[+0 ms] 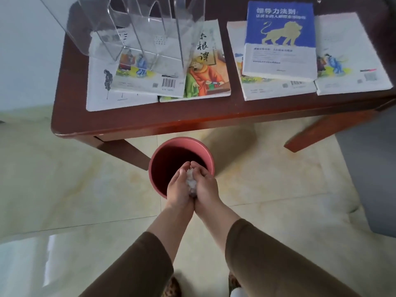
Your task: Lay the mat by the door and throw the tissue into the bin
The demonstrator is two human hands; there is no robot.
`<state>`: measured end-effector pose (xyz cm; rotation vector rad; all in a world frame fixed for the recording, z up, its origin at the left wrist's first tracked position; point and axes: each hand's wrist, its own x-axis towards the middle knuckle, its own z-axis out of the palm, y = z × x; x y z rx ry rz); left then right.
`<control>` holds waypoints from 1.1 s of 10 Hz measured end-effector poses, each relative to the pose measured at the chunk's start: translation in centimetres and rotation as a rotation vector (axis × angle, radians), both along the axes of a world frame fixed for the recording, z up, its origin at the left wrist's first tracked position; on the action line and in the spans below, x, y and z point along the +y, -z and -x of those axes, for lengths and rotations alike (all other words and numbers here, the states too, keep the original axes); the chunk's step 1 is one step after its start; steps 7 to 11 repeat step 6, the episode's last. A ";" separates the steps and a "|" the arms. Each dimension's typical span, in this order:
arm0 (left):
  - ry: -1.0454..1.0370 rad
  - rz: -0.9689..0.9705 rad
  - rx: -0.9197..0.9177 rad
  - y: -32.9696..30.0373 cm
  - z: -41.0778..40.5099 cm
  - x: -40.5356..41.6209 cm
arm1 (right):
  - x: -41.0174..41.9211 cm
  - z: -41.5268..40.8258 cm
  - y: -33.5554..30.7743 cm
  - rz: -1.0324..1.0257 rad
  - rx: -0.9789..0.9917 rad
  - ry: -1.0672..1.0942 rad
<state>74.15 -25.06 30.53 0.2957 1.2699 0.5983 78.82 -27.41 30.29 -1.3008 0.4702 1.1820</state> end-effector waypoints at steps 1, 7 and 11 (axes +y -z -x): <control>-0.023 0.039 -0.002 2.0 -0.4 1.7 | 1.8 -0.3 2.3 0.025 0.030 -0.018; 0.168 0.080 0.239 6.1 3.3 7.0 | 3.6 -4.1 7.0 0.232 -0.066 -0.347; 0.168 0.080 0.239 6.1 3.3 7.0 | 3.6 -4.1 7.0 0.232 -0.066 -0.347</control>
